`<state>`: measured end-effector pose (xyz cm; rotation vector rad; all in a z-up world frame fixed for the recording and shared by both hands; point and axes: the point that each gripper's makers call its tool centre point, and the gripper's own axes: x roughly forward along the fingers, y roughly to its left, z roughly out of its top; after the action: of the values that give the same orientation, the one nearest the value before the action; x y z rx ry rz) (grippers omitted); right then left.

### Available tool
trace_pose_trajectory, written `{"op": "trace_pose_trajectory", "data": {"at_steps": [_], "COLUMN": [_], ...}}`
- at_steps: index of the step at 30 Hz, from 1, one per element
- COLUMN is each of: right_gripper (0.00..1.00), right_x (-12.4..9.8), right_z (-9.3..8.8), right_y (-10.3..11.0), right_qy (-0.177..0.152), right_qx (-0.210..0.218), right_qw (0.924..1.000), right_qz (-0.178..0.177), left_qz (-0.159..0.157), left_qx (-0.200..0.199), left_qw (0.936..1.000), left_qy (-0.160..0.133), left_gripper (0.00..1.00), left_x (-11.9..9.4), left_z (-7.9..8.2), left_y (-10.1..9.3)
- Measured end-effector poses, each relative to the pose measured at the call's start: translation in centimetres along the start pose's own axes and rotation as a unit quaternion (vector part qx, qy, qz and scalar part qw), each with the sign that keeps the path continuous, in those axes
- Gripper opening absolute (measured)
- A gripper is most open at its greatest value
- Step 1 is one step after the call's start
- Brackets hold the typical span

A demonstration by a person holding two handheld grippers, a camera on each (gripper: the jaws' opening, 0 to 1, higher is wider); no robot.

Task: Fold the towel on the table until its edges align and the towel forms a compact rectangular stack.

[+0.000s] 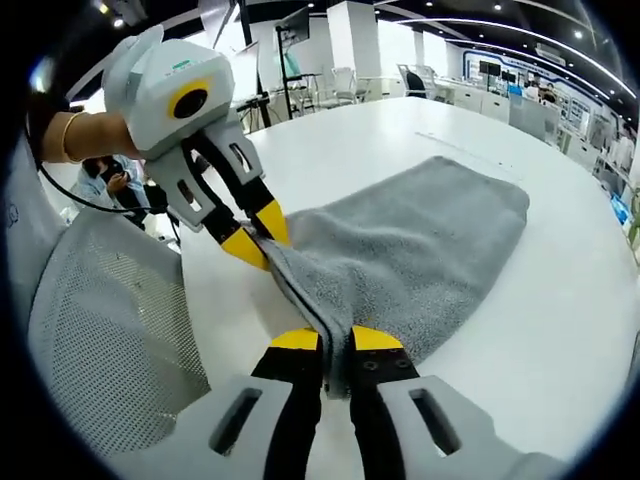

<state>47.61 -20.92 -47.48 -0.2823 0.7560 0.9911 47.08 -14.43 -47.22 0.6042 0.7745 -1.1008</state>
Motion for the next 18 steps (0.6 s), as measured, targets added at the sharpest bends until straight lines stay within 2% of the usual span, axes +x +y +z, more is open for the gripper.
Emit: {"op": "trace_pose_trajectory", "data": {"at_steps": [9, 15, 18], "right_gripper": [0.07, 0.07, 0.07], "right_x": [-1.2, -2.1, -2.6], "right_z": [0.3, 0.2, 0.3], "right_y": [1.4, 2.5, 2.9], "right_qy": [0.001, 0.003, 0.003], "right_qx": [0.0, 0.008, 0.007], "right_qw": [0.9998, 0.9987, 0.9985], "right_qz": [0.018, 0.05, 0.055], "left_qz": [-0.011, -0.034, -0.04], "left_qx": [0.004, 0.004, 0.006], "left_qw": [0.9999, 0.9994, 0.9992], "left_qy": [0.002, 0.002, 0.001], "left_gripper": [0.07, 0.07, 0.07], "left_x": [-1.5, -2.6, -3.2], "left_z": [0.4, 0.8, 1.1], "left_y": [-1.1, -2.3, -2.8]}}
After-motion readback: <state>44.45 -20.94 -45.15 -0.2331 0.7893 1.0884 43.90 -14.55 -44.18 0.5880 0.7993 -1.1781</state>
